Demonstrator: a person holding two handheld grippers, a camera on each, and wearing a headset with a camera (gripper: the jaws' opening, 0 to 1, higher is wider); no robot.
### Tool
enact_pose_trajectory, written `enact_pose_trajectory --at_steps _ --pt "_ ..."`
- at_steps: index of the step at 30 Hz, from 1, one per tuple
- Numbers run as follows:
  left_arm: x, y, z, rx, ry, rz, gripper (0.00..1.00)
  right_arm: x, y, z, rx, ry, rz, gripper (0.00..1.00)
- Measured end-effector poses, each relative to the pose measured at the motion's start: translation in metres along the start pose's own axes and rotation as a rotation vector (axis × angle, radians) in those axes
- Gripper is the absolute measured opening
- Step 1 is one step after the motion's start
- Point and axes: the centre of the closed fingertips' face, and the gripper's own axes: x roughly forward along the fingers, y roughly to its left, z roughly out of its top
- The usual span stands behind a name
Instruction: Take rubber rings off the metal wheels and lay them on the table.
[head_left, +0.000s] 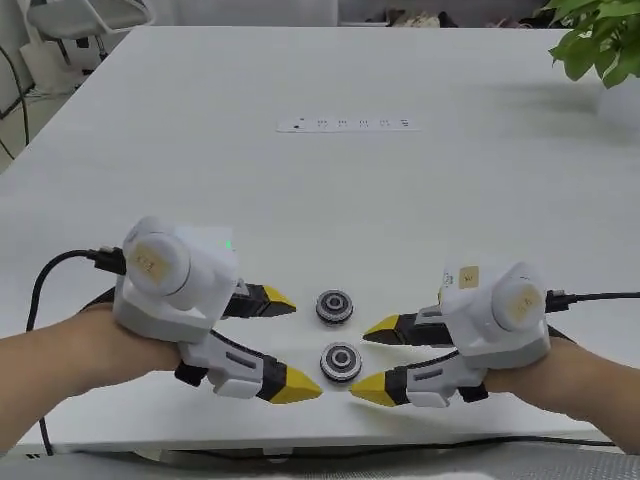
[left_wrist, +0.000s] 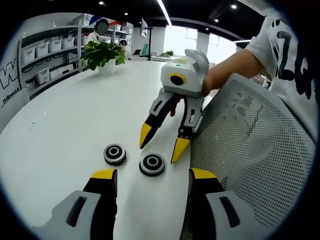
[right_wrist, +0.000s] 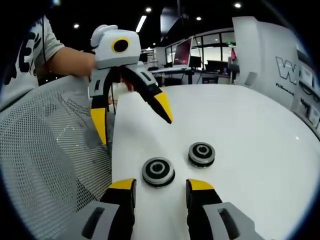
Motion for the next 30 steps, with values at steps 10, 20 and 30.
enact_pose_trajectory --at_steps 10,20,30 --pt "0.014 -0.004 -0.002 0.012 0.023 -0.025 0.46 0.003 0.003 -0.001 0.015 -0.004 0.019 0.32" --pt "0.025 -0.008 -0.002 0.004 0.033 -0.037 0.36 0.004 0.004 -0.003 0.02 -0.004 0.025 0.28" --pt "0.034 -0.008 -0.002 0.017 0.044 -0.033 0.25 0.003 0.004 -0.001 0.032 -0.013 0.026 0.26"
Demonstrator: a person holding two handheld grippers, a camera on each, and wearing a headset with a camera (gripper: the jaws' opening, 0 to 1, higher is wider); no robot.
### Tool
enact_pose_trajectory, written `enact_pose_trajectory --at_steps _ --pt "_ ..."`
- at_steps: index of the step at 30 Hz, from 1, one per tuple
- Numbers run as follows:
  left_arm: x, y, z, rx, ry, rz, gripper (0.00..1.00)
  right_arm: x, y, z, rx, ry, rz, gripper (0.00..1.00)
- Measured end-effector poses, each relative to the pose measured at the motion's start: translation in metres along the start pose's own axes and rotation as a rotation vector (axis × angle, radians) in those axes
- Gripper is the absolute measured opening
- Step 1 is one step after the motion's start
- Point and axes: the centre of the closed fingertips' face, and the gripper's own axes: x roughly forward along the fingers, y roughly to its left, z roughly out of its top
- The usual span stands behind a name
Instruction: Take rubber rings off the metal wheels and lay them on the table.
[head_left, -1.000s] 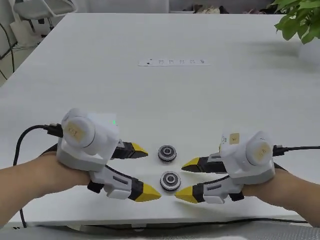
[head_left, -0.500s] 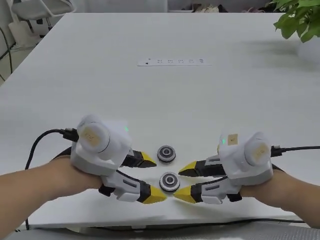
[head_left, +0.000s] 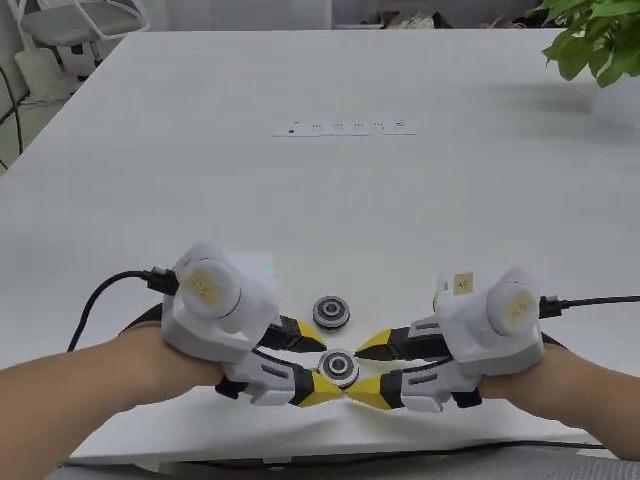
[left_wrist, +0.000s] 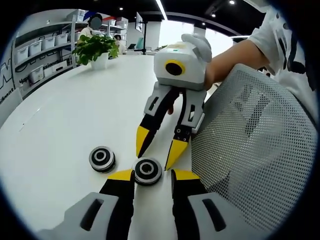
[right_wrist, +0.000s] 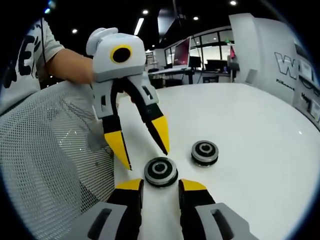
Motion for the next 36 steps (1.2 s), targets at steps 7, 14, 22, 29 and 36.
enact_pose_trajectory --at_steps 7,14,22,29,36 --pt "0.006 0.003 0.001 0.013 0.003 0.031 0.13 0.0 0.0 0.0 0.0 0.0 0.0 0.25" --pt "0.009 0.004 0.0 0.015 0.008 0.032 0.13 0.0 0.0 -0.002 -0.001 0.004 -0.001 0.26" --pt "0.011 0.005 0.0 0.068 0.01 0.049 0.1 0.0 0.0 -0.001 -0.002 0.004 -0.002 0.25" --pt "0.011 0.006 0.0 0.09 0.005 0.057 0.09 0.0 0.0 0.0 -0.005 0.003 -0.003 0.24" --pt "0.011 0.006 0.0 0.095 -0.005 0.061 0.09 0.001 -0.001 0.001 0.001 0.0 -0.005 0.24"
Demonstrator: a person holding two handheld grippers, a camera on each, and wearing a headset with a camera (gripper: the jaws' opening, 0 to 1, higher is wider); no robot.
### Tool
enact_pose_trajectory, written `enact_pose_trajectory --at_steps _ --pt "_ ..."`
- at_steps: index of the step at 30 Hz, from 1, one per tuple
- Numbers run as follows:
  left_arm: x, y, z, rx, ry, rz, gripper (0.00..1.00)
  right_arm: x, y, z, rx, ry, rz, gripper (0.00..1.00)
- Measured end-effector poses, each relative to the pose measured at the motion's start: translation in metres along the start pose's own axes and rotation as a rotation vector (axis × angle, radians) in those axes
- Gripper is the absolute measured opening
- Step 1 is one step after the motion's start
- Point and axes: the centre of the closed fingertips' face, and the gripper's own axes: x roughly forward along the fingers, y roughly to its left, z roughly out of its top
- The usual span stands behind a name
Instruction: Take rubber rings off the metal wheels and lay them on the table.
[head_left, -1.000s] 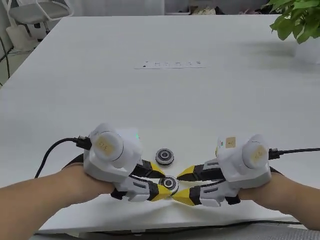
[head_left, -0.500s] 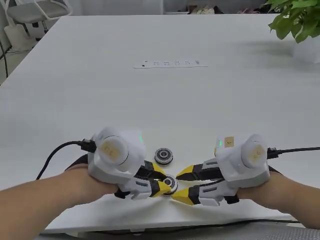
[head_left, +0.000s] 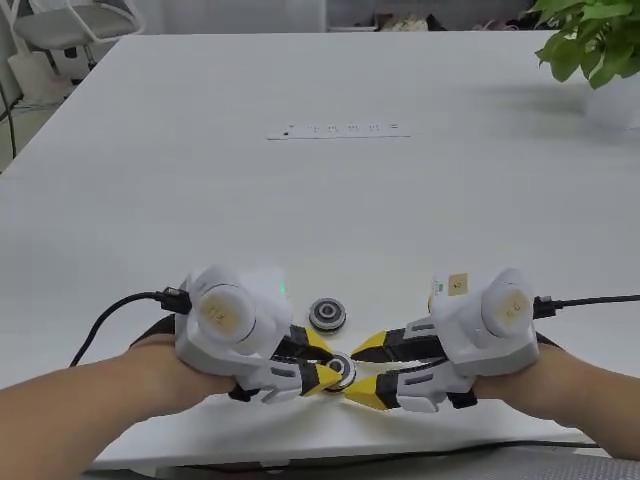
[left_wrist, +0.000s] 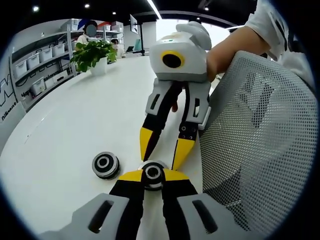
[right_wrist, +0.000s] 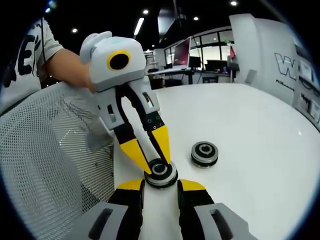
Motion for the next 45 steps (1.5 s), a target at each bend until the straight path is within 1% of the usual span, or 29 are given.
enact_pose_trajectory --at_steps 6,11,18,28,32,35,39,43,44,45 --pt "0.0 0.001 0.0 -0.005 -0.007 0.013 0.09 0.002 0.001 0.003 0.027 -0.017 0.006 0.24" --pt "0.0 0.001 0.0 -0.012 -0.01 0.03 0.08 0.004 0.0 0.004 0.018 -0.011 0.006 0.24" --pt "0.0 0.001 0.0 -0.019 -0.023 0.037 0.08 0.003 0.001 0.003 0.028 -0.015 -0.002 0.24" --pt "0.0 0.0 0.0 -0.025 -0.023 0.046 0.08 -0.001 0.001 0.0 0.037 -0.009 -0.011 0.21" --pt "0.0 0.0 0.0 -0.027 -0.025 0.049 0.08 -0.002 0.001 -0.002 0.023 0.004 -0.019 0.18" --pt "0.001 0.001 0.0 -0.029 -0.025 0.051 0.08 -0.003 0.0 -0.002 0.031 0.005 -0.021 0.16" --pt "0.0 0.001 0.0 -0.031 -0.026 0.052 0.08 -0.004 0.0 -0.003 0.017 0.011 -0.025 0.14" --pt "0.001 0.001 0.0 -0.03 -0.027 0.051 0.08 -0.005 0.0 -0.004 0.022 0.009 -0.024 0.13" --pt "0.001 0.001 0.0 -0.03 -0.027 0.051 0.08 -0.005 0.0 -0.003 0.025 0.008 -0.023 0.13" --pt "0.001 0.001 0.0 -0.029 -0.027 0.051 0.08 -0.006 0.0 -0.001 0.032 -0.008 -0.026 0.17"
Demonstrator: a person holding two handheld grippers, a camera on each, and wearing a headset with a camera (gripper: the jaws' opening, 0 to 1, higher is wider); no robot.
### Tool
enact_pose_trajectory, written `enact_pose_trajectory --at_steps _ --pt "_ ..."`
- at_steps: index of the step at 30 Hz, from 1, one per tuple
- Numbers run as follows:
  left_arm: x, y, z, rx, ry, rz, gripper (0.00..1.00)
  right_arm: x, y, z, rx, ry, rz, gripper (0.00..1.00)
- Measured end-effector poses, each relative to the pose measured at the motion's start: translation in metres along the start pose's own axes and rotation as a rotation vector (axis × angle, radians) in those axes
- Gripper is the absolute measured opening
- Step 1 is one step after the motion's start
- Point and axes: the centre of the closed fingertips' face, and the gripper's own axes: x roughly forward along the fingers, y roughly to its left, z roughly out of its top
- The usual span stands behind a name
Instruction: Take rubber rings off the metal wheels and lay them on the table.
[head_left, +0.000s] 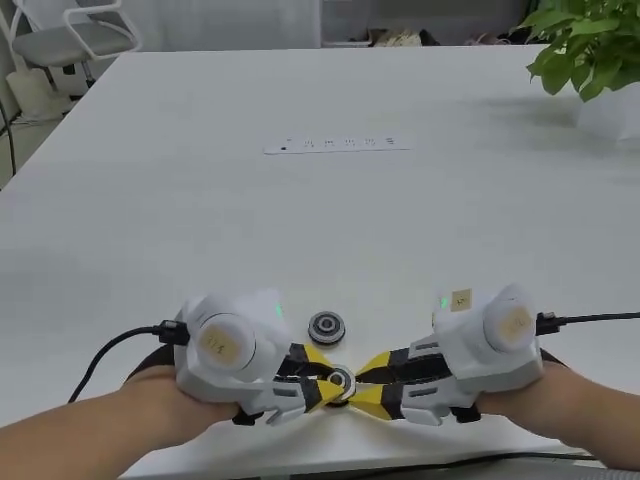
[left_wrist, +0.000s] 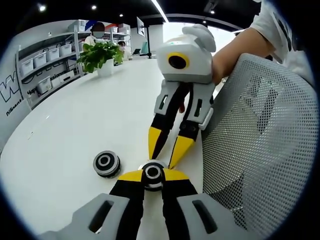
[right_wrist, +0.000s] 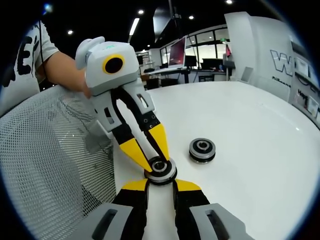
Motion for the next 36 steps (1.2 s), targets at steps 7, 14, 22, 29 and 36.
enact_pose_trajectory --at_steps 7,14,22,29,36 --pt "0.0 0.0 0.0 0.002 -0.001 -0.002 0.08 0.005 0.0 0.003 -0.029 0.006 0.001 0.27" --pt "0.0 0.0 0.0 -0.001 -0.004 -0.001 0.08 0.012 -0.001 0.004 -0.028 0.009 0.008 0.29" --pt "0.0 0.0 0.0 -0.003 -0.001 0.003 0.08 0.016 0.0 0.004 -0.045 0.015 0.017 0.27" --pt "0.0 0.0 0.0 -0.003 -0.002 0.002 0.08 0.013 0.001 0.004 -0.033 0.0 0.019 0.25" --pt "0.0 0.0 0.0 -0.003 -0.003 0.0 0.08 0.008 0.001 0.001 -0.022 -0.001 0.008 0.22"
